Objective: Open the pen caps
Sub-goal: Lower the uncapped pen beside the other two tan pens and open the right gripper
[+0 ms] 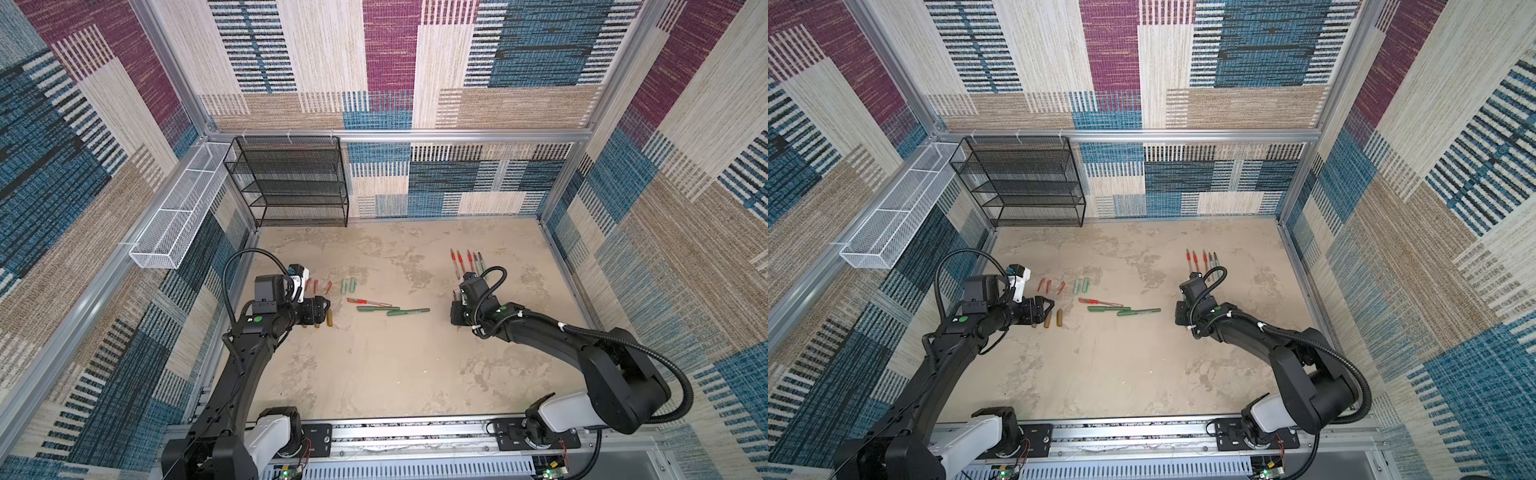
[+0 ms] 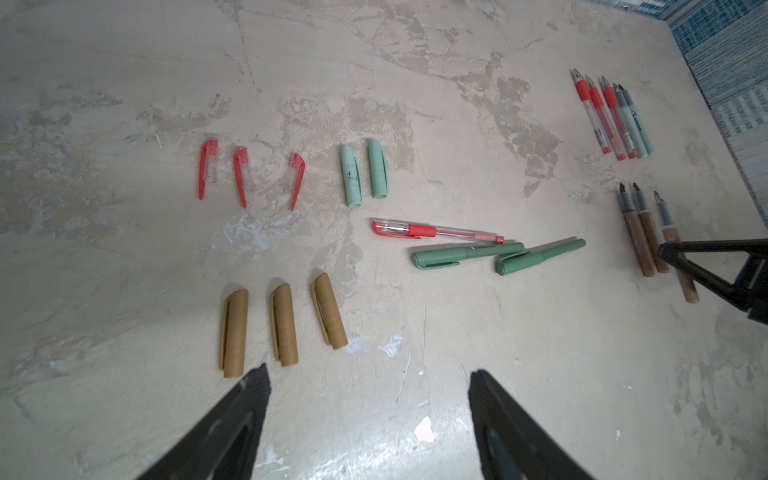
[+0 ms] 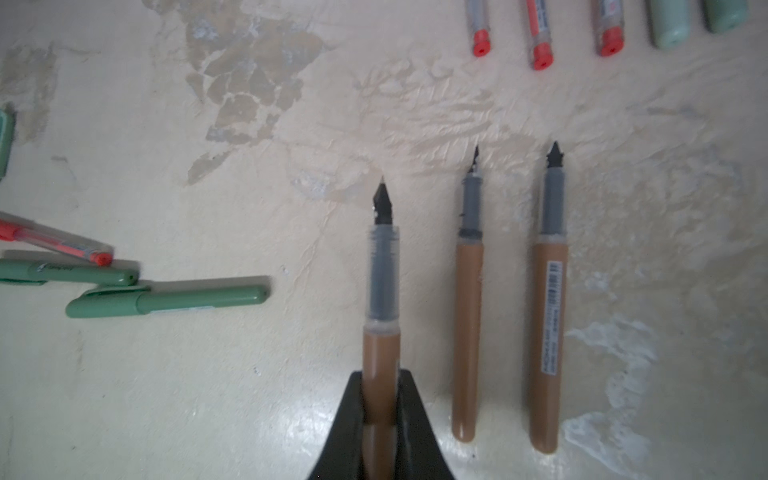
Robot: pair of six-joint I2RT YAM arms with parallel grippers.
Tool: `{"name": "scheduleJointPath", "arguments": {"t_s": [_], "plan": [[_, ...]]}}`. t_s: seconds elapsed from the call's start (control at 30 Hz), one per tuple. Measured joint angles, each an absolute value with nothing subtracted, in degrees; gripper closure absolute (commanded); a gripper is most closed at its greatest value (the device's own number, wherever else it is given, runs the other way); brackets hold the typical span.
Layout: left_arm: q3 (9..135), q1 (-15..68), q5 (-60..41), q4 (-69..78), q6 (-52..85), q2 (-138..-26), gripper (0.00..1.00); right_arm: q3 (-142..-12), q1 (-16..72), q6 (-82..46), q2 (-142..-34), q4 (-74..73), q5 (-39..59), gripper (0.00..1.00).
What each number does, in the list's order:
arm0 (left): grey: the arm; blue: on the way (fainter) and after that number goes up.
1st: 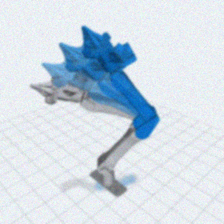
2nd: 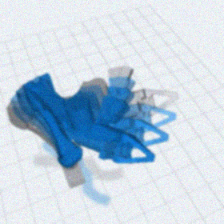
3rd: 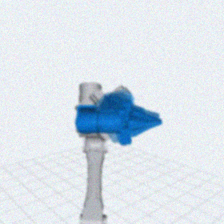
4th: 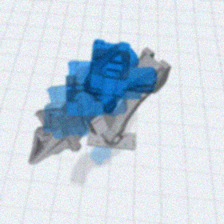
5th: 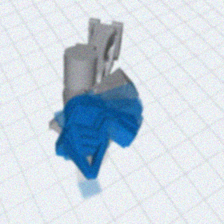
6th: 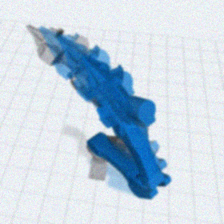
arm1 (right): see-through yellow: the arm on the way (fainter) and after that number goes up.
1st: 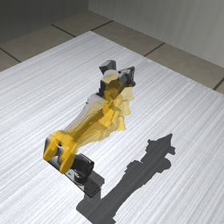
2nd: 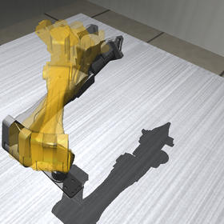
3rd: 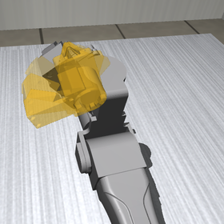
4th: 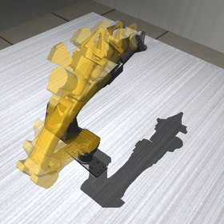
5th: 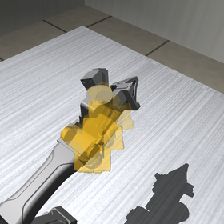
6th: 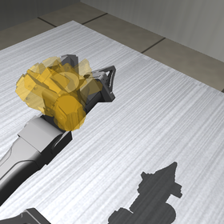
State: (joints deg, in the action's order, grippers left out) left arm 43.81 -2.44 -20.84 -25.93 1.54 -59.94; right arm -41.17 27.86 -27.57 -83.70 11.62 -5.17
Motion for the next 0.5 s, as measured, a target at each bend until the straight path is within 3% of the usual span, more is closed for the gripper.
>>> {"name": "scheduleJointPath", "arguments": {"t_s": [0.5], "plan": [[44.0,-3.0,-21.2,-25.7,1.4,-59.5,0.14,-44.7,25.5,-25.6,-92.0,8.6,-4.8,0.94]]}}
